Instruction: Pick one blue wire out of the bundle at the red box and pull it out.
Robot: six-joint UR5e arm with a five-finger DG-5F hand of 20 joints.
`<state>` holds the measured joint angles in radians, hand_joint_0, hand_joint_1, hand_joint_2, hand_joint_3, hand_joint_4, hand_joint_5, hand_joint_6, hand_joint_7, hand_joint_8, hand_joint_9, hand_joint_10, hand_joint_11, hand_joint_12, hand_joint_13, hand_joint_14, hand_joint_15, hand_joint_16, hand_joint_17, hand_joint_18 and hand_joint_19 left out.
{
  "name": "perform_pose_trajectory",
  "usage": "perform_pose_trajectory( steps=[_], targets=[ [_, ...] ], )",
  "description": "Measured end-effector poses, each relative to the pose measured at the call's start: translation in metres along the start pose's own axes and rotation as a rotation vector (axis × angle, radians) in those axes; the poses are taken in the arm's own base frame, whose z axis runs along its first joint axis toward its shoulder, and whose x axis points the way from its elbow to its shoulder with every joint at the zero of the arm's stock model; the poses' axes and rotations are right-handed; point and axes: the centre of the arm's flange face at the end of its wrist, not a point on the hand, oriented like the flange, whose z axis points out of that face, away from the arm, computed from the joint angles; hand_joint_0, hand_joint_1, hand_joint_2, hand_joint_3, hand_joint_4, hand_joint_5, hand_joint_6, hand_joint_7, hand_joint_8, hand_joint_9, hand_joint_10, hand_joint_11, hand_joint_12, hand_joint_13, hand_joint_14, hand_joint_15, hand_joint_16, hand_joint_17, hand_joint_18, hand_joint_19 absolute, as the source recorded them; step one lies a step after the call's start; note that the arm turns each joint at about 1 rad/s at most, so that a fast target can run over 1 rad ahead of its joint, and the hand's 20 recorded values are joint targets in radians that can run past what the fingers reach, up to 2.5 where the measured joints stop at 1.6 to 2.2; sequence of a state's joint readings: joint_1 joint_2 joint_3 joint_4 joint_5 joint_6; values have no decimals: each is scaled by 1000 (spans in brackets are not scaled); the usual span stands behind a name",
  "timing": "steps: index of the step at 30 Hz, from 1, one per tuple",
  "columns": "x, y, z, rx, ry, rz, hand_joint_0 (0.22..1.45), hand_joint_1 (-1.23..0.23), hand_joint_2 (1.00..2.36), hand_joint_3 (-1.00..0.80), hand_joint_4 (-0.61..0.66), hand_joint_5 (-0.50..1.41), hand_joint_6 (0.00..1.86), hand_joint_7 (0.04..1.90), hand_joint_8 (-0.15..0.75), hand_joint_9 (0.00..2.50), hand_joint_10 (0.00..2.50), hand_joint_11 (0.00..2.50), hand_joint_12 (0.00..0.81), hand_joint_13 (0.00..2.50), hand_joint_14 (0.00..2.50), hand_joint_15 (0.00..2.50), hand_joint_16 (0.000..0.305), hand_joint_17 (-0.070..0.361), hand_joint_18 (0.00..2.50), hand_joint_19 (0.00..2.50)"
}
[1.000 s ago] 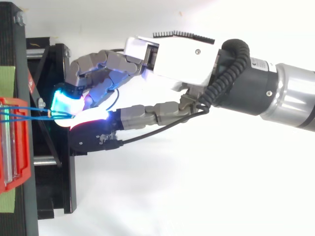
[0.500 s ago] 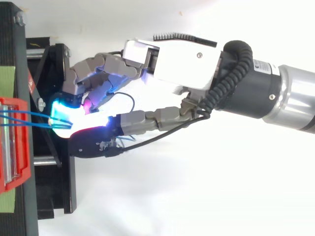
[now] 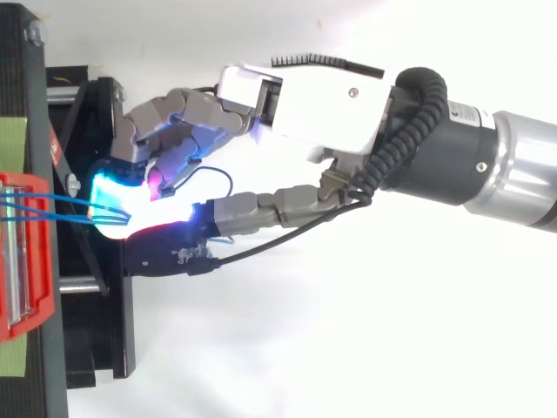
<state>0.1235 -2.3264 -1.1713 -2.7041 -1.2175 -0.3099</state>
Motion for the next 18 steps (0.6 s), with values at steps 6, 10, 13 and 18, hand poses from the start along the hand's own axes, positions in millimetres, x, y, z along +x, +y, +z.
perform_pose_trajectory(
  steps=[6, 10, 13, 18],
  targets=[
    [0, 0, 0, 0, 0, 0, 546, -578, 1011, -141, 194, -156, 867, 1047, 373, 870, 11, 514, 489, 598, 8, 265, 72, 163, 590, 349],
    [0, -1, 0, 1, 0, 0, 550, -470, 1012, -197, 204, -142, 849, 1007, 364, 886, 13, 497, 475, 587, 9, 275, 69, 156, 550, 380],
    [0, -1, 0, 1, -1, 0, 537, -431, 1013, -276, 190, -142, 835, 1029, 343, 880, 13, 513, 444, 561, 10, 284, 62, 140, 490, 412],
    [2, 0, 0, 0, 1, 2, 508, -477, 1009, -367, 213, -143, 827, 1059, 364, 895, 13, 525, 458, 580, 9, 280, 65, 146, 518, 395]
  ],
)
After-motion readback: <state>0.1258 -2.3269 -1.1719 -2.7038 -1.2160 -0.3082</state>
